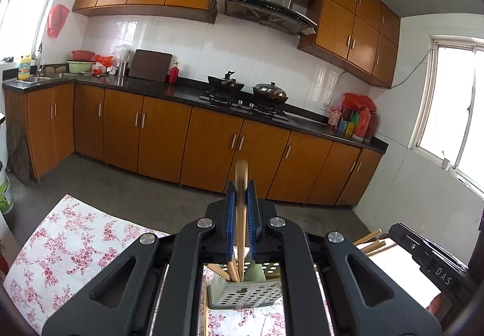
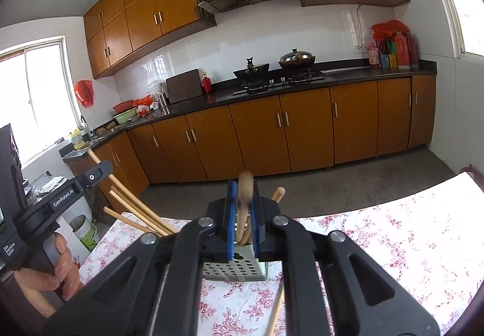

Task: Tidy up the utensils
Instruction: 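Carry both chopsticks above the green holder with both tools, then open both tools to drop the chopsticks into the green holder, then grasp the last chopstick with the left tool while the right tool grasps another, then lift the chopstick with the left tool while the right tool lifts its chopstick, then carry both chopsticks above the green holder and lower them in, then open both tools to release the chopsticks into the holder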

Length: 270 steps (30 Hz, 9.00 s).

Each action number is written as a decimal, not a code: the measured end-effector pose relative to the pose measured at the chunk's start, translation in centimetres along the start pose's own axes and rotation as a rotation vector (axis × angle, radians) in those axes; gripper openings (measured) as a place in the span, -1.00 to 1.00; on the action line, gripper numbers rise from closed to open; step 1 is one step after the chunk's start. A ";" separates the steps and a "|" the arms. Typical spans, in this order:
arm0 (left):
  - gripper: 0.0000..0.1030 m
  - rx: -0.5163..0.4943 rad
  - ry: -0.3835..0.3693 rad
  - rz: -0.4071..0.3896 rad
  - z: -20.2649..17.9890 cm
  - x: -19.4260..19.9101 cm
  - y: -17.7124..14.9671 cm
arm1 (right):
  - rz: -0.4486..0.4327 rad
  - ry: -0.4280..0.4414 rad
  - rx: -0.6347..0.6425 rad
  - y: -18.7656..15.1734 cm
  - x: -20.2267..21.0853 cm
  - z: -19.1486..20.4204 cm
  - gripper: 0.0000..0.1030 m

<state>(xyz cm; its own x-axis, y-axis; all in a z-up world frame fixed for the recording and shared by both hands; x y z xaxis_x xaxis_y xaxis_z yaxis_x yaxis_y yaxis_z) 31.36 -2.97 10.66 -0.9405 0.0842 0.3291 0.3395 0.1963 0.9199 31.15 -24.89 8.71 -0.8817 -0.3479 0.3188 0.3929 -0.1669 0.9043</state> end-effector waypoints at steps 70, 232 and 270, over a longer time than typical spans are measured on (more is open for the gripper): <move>-0.85 -0.204 0.188 0.545 7.3 -4.5 -26.0 | 0.433 -0.289 -0.162 -24.9 -3.7 -10.9 -0.85; -0.86 -0.107 -0.058 0.004 -2.4 4.0 -0.4 | -0.164 0.035 0.030 3.8 6.8 2.9 -0.86; 0.96 -0.119 0.071 -0.061 4.8 13.1 -8.1 | -0.193 -0.150 0.191 -7.8 13.5 4.5 0.92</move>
<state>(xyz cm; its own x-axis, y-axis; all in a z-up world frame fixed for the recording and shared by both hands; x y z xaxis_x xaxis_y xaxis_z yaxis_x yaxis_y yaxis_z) 16.40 1.23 6.51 -0.9593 0.0056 0.2822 0.2817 0.0817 0.9560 15.03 -24.11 7.27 -0.9696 -0.1839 0.1616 0.1709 -0.0357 0.9846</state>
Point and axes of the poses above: each gripper's, at about its wrist camera, not at the fingertips, and x roughly against the way its jaws point, z to its left, y to its top, the point moved 9 cm from there along -x, roughly the way its jaws point, and after that the axes turned 8 degrees about y, right-handed, at the moved point
